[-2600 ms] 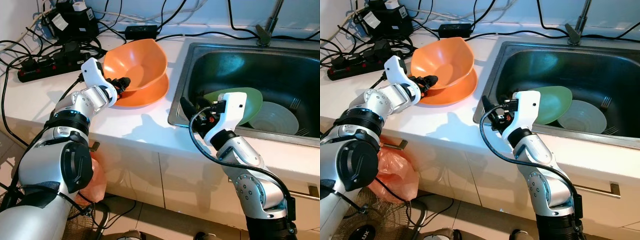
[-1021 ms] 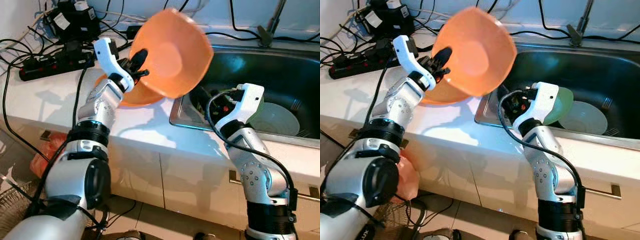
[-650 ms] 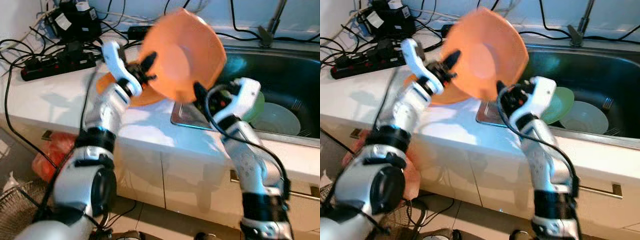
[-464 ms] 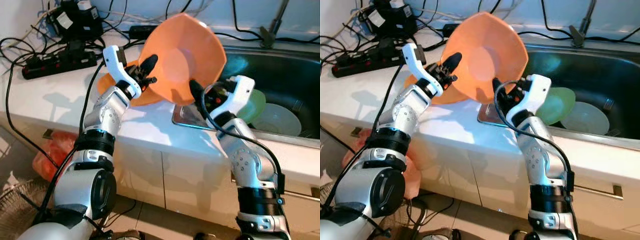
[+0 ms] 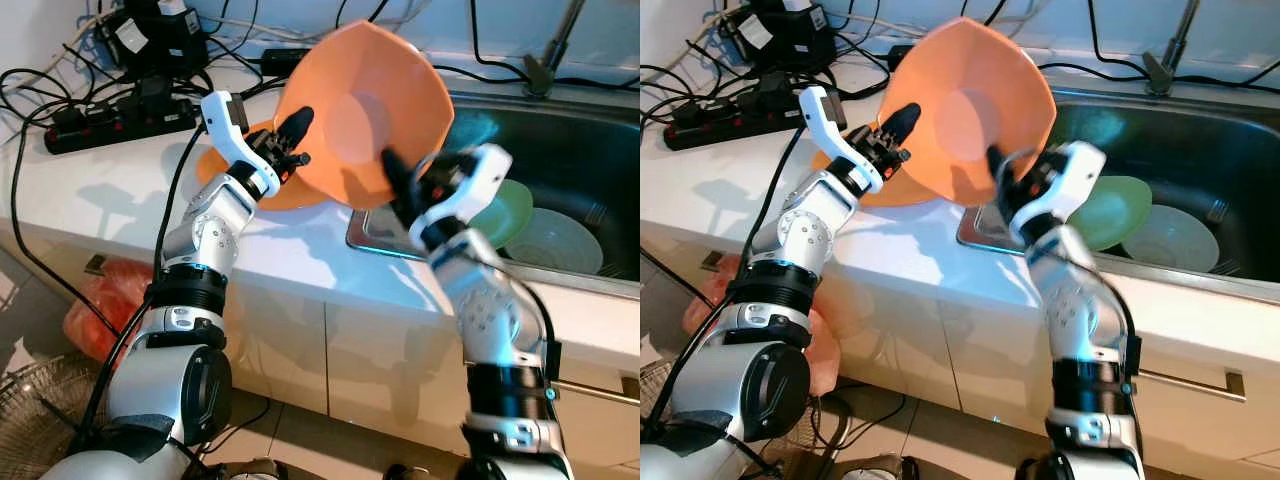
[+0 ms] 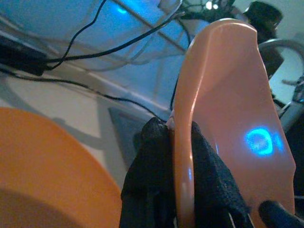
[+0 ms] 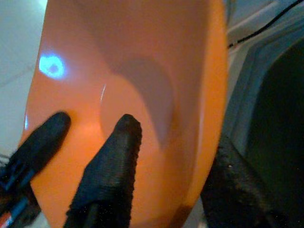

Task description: Kitchen organization

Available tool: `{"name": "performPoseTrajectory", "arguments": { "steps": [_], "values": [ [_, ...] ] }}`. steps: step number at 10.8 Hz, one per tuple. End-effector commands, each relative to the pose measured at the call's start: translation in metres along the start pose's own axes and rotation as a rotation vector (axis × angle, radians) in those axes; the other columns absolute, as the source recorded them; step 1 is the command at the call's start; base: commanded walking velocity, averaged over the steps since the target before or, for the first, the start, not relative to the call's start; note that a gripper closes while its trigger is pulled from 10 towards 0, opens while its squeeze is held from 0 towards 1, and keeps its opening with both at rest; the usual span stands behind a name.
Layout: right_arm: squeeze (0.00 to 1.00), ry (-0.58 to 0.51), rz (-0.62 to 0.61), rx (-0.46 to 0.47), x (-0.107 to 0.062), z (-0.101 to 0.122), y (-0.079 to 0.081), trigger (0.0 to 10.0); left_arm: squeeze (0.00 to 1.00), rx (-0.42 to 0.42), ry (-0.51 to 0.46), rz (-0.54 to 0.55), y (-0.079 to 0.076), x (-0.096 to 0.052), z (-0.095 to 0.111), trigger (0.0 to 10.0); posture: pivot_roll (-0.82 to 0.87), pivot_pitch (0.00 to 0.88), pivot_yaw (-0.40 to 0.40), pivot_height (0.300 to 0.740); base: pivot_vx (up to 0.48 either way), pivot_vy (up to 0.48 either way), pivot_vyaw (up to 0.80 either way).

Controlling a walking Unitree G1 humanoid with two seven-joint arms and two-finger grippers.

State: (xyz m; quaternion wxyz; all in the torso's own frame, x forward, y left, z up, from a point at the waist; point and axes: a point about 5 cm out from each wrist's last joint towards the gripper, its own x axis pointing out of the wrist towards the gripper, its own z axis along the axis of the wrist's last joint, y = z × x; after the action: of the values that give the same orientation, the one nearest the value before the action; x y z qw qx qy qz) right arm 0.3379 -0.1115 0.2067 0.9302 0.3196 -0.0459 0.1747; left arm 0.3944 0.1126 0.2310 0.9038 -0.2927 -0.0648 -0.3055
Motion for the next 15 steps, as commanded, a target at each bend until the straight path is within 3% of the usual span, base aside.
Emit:
{"name": "performPoseTrajectory", "arguments": {
  "steps": [1,4,8,9,10,11,15],
  "values": [
    [0.00,0.003,0.001,0.045,0.004,0.002,0.001,0.0,0.00,-0.018,-0.011,-0.047,-0.007,0.001,0.002,0.0,0.05,0.077,0.048,0.740,0.000,0.000,0.00],
    [0.00,0.008,-0.034,0.104,0.005,0.004,-0.006,0.0,0.00,-0.032,-0.002,-0.075,-0.010,-0.001,0.000,0.0,0.06,0.075,0.044,0.740,0.000,0.000,0.00],
    [0.00,0.017,-0.061,0.109,0.006,0.004,-0.010,0.0,0.00,-0.023,0.009,-0.080,-0.012,-0.002,-0.001,0.0,0.05,0.072,0.043,0.740,0.000,0.000,0.00],
    [0.00,0.016,-0.071,0.109,0.006,0.005,-0.011,0.0,0.48,-0.005,0.018,-0.077,-0.012,-0.002,-0.001,8.3,0.05,0.071,0.039,0.740,0.000,0.000,0.00],
    [0.00,0.017,-0.078,0.110,0.007,0.006,-0.011,0.0,0.48,-0.004,0.025,-0.080,-0.012,-0.002,-0.001,8.3,0.05,0.071,0.039,0.740,0.000,0.000,0.00],
    [0.00,0.014,-0.088,0.112,0.008,0.007,-0.012,0.0,1.00,0.006,0.048,-0.103,-0.015,-0.002,-0.005,10.0,0.05,0.069,0.036,0.740,0.000,0.000,0.00],
    [0.00,-0.082,-0.242,0.120,0.010,0.013,-0.023,0.0,1.00,0.058,0.053,-0.118,-0.024,-0.005,0.000,10.0,0.07,0.066,0.027,0.740,0.000,0.000,0.00]
  ]
}}
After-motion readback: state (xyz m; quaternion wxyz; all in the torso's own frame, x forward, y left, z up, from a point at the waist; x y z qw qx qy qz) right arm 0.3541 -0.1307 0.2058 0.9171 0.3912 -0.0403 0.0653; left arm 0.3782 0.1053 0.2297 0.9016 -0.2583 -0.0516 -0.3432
